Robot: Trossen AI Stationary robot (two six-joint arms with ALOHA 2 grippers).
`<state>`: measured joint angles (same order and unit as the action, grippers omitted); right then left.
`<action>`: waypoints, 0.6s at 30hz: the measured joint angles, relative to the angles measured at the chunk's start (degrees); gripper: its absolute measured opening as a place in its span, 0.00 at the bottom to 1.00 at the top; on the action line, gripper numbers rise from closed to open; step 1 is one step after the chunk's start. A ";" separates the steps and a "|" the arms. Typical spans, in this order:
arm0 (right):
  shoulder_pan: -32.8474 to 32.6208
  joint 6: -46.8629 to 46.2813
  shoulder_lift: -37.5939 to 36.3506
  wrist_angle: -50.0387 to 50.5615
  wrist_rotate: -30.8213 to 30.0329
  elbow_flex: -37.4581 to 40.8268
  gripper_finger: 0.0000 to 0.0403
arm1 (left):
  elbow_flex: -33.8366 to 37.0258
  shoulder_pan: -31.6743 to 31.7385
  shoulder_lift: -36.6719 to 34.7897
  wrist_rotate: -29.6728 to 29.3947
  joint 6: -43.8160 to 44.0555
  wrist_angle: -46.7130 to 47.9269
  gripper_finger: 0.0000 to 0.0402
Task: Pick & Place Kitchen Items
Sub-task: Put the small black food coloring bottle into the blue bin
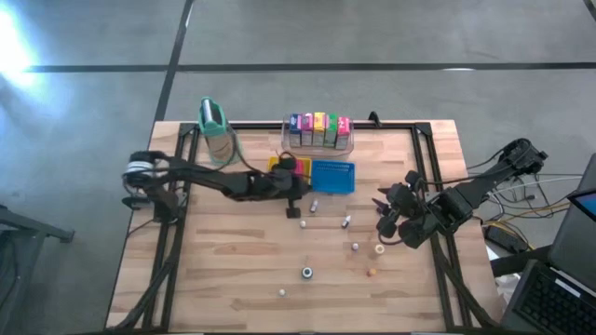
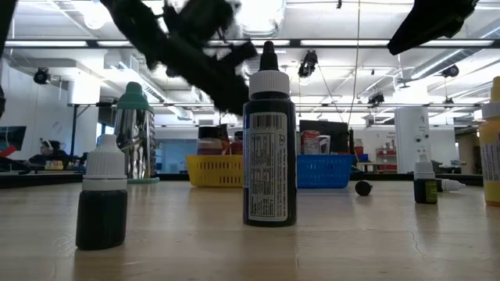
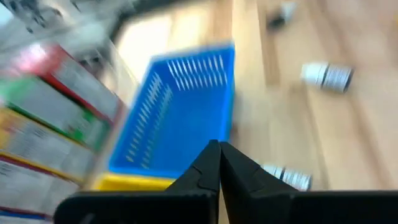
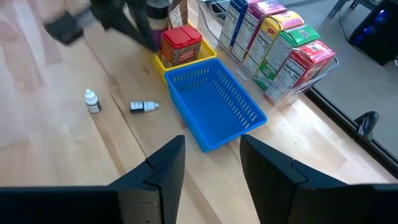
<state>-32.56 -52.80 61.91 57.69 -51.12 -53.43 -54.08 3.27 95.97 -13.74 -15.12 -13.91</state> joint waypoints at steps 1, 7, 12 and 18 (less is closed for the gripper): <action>0.00 0.02 0.00 -0.44 0.00 0.00 0.38 | 0.00 -0.27 -1.87 -0.26 0.67 0.02 0.02; 0.12 8.04 1.62 -11.19 0.56 0.27 0.38 | 0.00 -2.42 -14.76 -1.75 5.66 5.64 0.03; 3.04 18.08 8.08 -18.89 4.78 0.30 0.33 | 0.00 -5.68 -24.85 -1.75 10.10 12.29 0.03; 10.02 20.02 15.34 -19.48 10.14 0.28 0.19 | 0.00 -11.16 -33.71 -3.69 11.65 16.44 0.02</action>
<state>-22.53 -32.77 77.25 38.21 -40.98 -53.15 -54.08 -7.89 62.25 -17.42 -3.47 2.52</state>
